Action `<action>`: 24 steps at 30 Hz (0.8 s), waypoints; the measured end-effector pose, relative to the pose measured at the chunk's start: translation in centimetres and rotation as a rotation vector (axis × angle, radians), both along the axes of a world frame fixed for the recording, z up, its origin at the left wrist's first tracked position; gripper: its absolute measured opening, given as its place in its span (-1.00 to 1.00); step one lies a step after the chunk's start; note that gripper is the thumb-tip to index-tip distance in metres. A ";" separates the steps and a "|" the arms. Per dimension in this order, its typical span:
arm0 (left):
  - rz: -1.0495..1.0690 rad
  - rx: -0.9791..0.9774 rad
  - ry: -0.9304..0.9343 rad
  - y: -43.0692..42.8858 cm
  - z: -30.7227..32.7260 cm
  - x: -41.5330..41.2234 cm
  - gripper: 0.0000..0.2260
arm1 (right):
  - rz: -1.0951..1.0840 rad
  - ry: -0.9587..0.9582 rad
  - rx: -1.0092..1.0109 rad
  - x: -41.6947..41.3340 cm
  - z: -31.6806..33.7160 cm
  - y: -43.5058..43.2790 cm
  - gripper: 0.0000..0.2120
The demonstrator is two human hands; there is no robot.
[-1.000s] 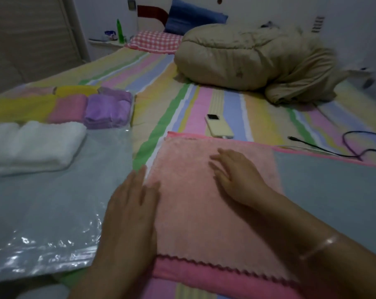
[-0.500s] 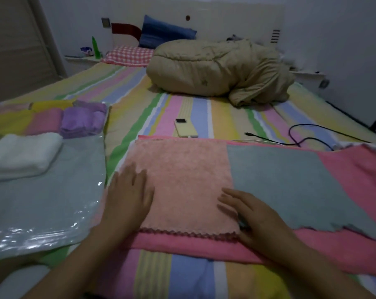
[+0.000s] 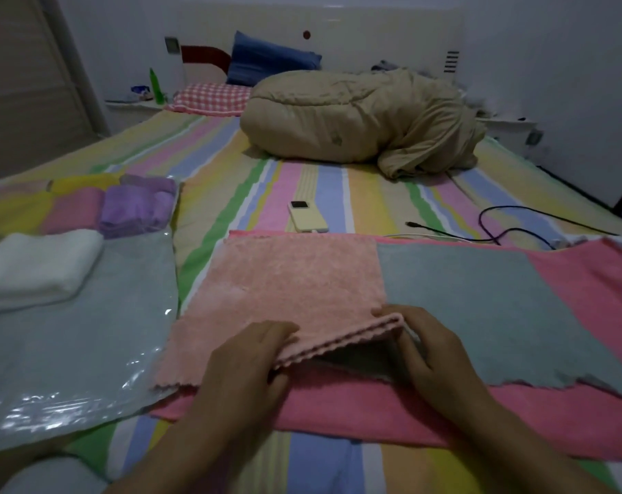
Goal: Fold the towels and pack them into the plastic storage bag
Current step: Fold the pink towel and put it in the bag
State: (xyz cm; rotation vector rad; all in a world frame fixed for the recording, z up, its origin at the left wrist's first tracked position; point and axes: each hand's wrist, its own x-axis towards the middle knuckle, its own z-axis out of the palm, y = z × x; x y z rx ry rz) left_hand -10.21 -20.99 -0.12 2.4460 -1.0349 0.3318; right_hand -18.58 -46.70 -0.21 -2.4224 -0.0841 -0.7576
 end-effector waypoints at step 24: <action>0.364 -0.261 0.471 0.4 -0.2 25.2 -0.59 | -0.559 0.336 0.244 19.9 0.2 -5.3 -0.69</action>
